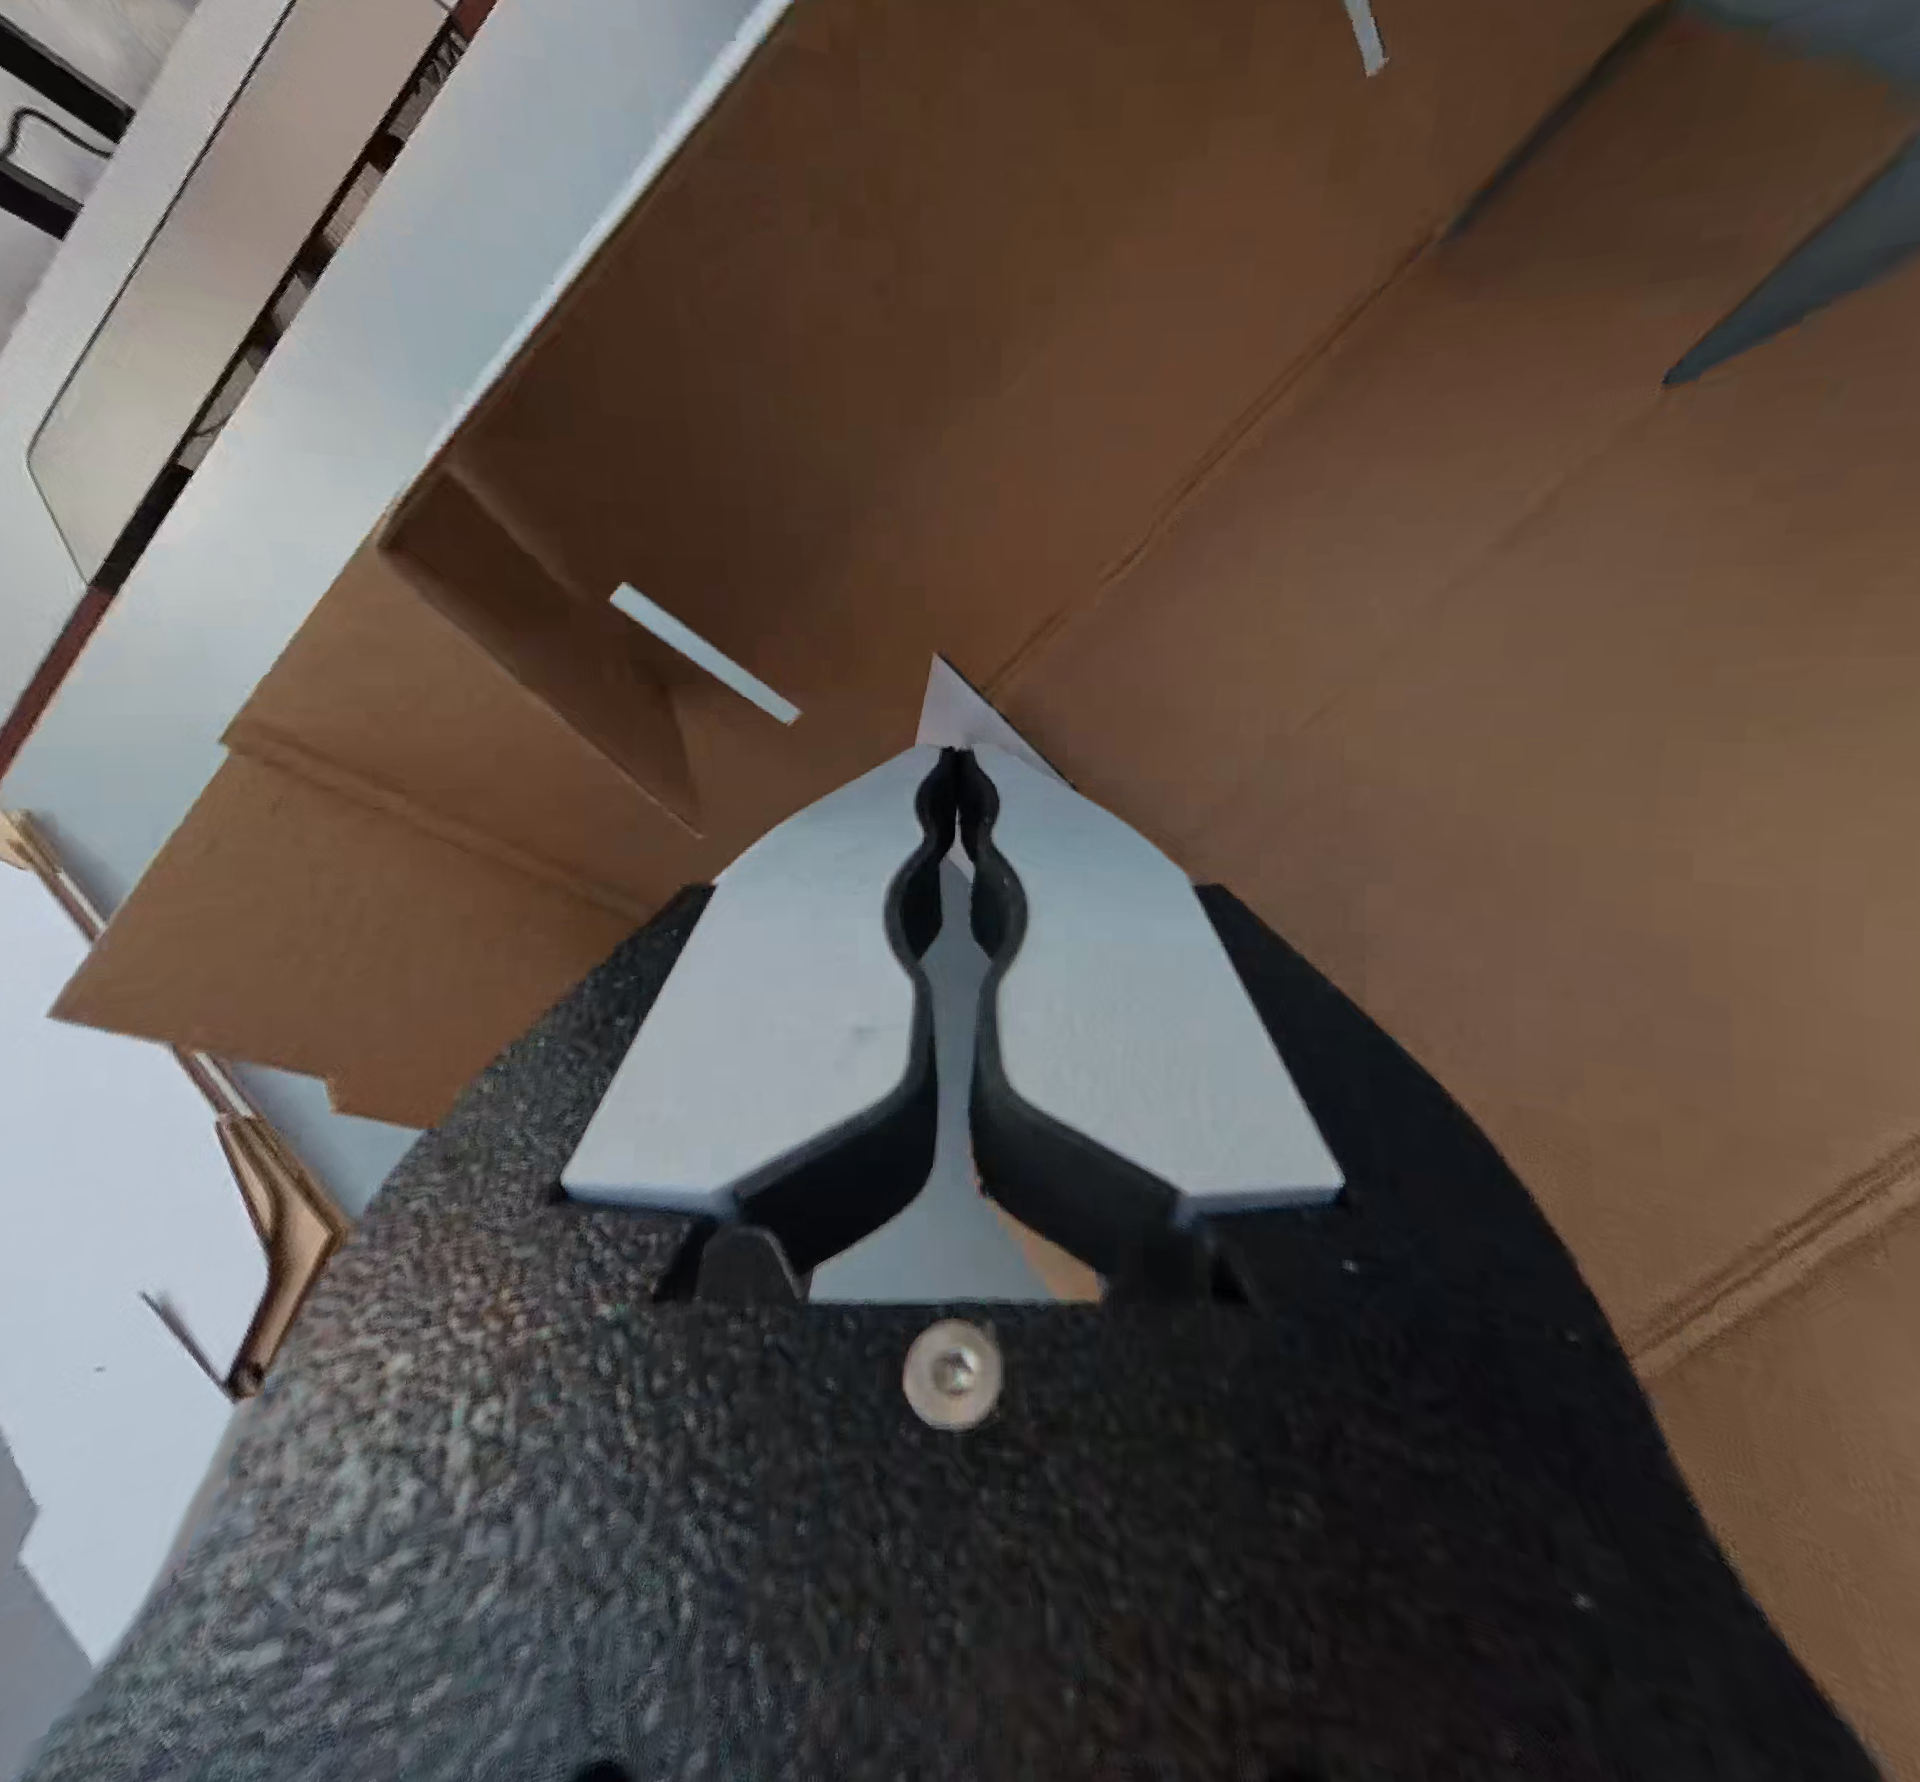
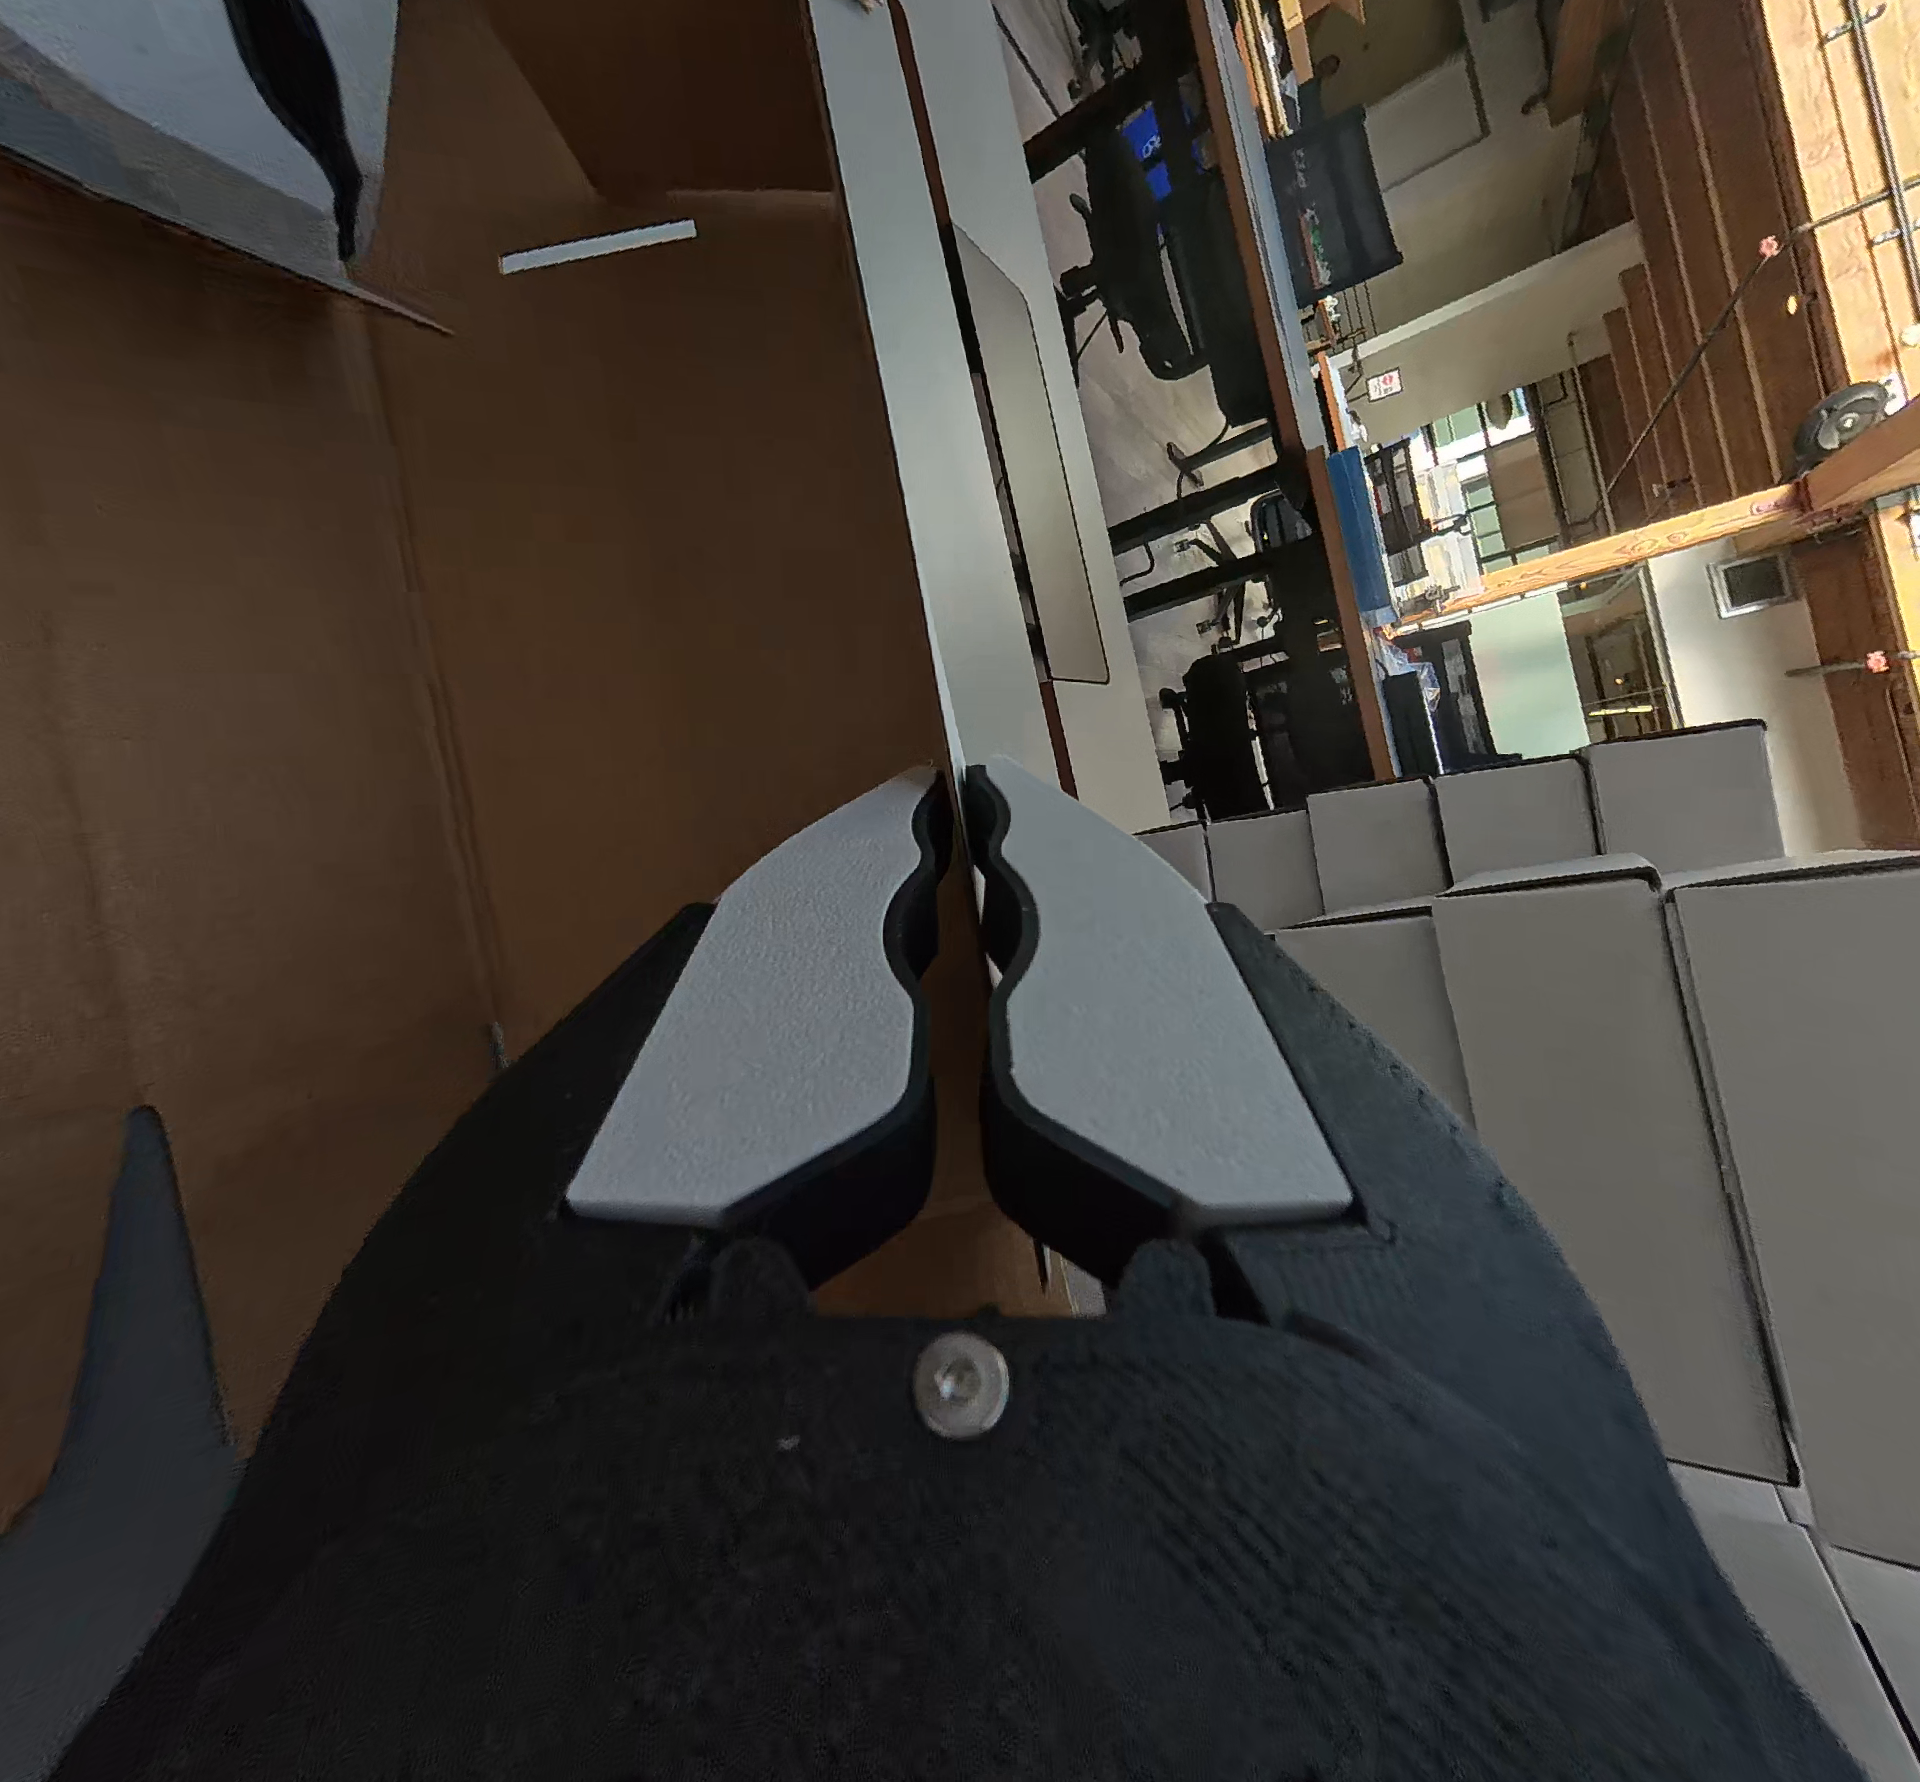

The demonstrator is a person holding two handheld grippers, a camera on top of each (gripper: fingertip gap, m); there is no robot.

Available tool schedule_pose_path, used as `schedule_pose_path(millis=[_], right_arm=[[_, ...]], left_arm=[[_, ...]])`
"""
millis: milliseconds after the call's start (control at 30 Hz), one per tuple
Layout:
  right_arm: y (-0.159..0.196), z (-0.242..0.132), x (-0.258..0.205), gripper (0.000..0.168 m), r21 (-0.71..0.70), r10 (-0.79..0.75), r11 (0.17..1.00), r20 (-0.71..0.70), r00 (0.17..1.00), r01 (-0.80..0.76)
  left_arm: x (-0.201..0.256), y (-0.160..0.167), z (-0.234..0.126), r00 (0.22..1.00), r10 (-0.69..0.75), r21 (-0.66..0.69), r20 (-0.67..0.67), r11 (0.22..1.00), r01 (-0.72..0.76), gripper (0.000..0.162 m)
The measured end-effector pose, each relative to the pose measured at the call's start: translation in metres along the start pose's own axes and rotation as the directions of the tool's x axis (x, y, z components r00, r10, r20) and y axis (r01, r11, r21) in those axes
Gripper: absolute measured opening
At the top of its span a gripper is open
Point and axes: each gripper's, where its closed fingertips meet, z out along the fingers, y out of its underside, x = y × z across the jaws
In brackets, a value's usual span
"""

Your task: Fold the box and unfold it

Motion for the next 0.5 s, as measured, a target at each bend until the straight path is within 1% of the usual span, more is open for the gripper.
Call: schedule_pose_path(millis=[33,133,300,367,433,500], right_arm=[[0.001,0.0,-0.001,0.003,-0.006,-0.013,1.0,-0.007,1.0,0.013],[0.002,-0.002,-0.001,0.003,-0.007,-0.026,1.0,-0.021,0.999,0.026],[0.004,-0.002,-0.002,0.003,-0.028,-0.071,0.997,-0.045,0.996,0.069],[0.004,-0.002,-0.002,0.003,-0.039,-0.095,0.995,-0.058,0.994,0.093],[0.003,-0.003,-0.002,0.003,-0.043,-0.11,0.993,-0.077,0.991,0.107],[0.002,-0.005,-0.002,0.003,-0.042,-0.126,0.992,-0.101,0.987,0.122]], left_arm=[[0.006,0.001,0.005,0.999,0.053,-0.02,0.009,0.998,-0.053,0.0],[0.018,0.008,0.02,0.989,0.143,-0.079,0.018,0.987,-0.142,0.001],[0.017,0.006,0.02,0.973,0.222,-0.106,0.067,0.971,-0.214,0.0],[0.016,0.004,0.018,0.98,0.19,-0.06,0.063,0.981,-0.186,0.0],[0.006,-0.003,0.005,0.992,0.107,0.025,0.065,0.994,-0.109,0.0],[-0.008,-0.021,-0.02,0.999,0.014,0.188,0.038,0.982,-0.02,0.0]])
